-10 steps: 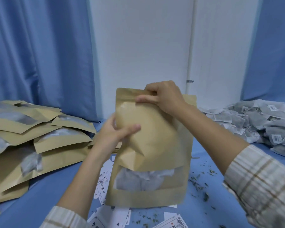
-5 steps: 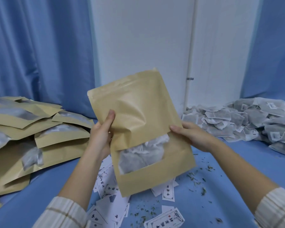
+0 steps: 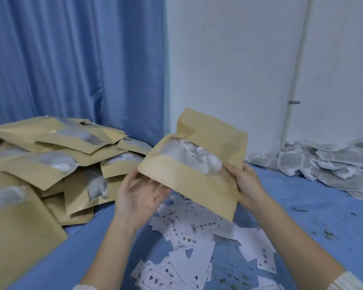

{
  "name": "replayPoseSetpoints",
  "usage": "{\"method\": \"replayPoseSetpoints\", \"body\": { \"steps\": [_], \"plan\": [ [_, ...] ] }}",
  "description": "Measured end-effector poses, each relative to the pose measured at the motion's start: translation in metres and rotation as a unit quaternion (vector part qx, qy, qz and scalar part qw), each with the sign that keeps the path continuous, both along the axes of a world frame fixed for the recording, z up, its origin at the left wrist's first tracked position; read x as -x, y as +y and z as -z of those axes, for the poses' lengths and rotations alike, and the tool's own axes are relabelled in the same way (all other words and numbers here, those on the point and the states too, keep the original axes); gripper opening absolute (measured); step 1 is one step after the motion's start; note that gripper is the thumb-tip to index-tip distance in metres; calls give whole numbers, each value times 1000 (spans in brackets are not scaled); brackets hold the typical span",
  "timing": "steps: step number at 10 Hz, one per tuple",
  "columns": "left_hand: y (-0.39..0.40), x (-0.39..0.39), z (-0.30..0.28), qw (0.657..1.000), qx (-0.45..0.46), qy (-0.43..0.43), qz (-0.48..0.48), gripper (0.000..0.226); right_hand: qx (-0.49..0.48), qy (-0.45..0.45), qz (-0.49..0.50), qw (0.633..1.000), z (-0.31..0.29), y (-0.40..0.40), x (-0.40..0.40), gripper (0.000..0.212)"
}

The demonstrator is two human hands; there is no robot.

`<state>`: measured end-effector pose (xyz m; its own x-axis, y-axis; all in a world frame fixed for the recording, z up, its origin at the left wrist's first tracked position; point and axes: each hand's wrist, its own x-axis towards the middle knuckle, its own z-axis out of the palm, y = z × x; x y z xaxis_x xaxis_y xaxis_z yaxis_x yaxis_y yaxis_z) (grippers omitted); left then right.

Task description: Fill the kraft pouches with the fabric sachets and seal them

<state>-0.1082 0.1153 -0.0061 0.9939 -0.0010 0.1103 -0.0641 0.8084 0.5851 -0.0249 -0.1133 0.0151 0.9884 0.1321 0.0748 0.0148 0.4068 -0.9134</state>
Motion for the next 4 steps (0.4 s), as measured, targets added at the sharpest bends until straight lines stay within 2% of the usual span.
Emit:
{"method": "replayPoseSetpoints", "body": {
  "steps": [1,2,3,4],
  "plan": [
    [32,-4,-14,994,7,-60,-90,30,-60,-8,-32,998,-46,108,-17,23],
    [69,-32,-48,979,-55,-15,-197,24,-98,41,-134,985,-99,238,-26,34],
    [115,-64,-82,967,-32,45,-249,35,-36,70,-262,962,-120,329,-29,54],
    [149,-87,-81,947,-66,99,-298,35,79,63,-239,966,-87,371,-46,52]
  ]
}}
